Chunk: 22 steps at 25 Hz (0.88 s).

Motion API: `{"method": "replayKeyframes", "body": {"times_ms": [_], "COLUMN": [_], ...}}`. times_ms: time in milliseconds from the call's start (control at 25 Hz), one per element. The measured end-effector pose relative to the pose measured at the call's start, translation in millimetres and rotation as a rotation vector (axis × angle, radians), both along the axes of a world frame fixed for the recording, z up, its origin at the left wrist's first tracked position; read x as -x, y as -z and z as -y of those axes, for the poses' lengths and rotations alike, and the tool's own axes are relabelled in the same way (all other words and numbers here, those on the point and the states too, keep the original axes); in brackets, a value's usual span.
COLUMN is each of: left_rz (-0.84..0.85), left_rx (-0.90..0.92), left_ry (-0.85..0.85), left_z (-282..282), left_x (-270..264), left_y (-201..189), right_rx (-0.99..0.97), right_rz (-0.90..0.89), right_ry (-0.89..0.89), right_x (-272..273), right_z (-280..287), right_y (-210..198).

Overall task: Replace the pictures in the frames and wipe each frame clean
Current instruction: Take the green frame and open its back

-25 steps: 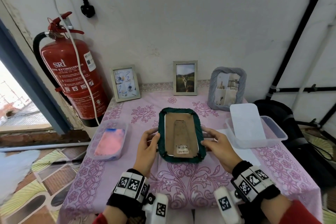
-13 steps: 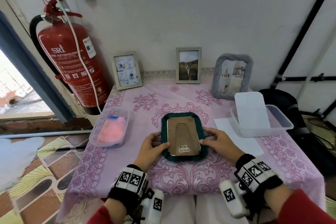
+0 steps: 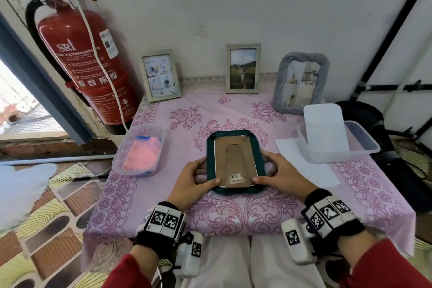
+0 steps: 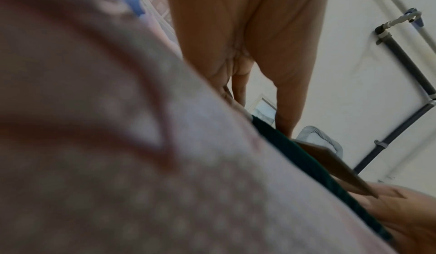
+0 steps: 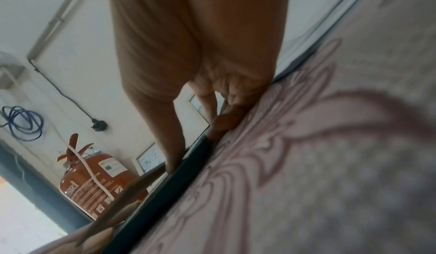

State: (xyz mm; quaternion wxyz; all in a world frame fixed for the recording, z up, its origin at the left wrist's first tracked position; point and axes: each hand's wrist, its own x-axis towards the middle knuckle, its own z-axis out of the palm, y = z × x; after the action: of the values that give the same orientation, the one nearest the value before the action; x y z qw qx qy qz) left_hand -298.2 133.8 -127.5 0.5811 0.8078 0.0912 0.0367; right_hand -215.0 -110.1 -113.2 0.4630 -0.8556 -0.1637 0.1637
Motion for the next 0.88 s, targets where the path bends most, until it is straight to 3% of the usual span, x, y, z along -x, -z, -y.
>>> {"method": "replayKeyframes", "body": {"times_ms": [280,880], "left_rz": [0.013,-0.024], "left_rx": [-0.140,-0.113], "left_ry": [0.016,0.052], "left_z": [3.3,-1.6], "left_x": [1.1,-2.3], "left_y": [-3.1,-2.5], "right_rx": [-0.038,-0.027], "right_rz": [-0.011,-0.026], "right_ry": [0.015,0.007], "right_x": [1.8,12.8], "right_z": [1.3,-4.7], "right_y": [2.1,-6.5]}}
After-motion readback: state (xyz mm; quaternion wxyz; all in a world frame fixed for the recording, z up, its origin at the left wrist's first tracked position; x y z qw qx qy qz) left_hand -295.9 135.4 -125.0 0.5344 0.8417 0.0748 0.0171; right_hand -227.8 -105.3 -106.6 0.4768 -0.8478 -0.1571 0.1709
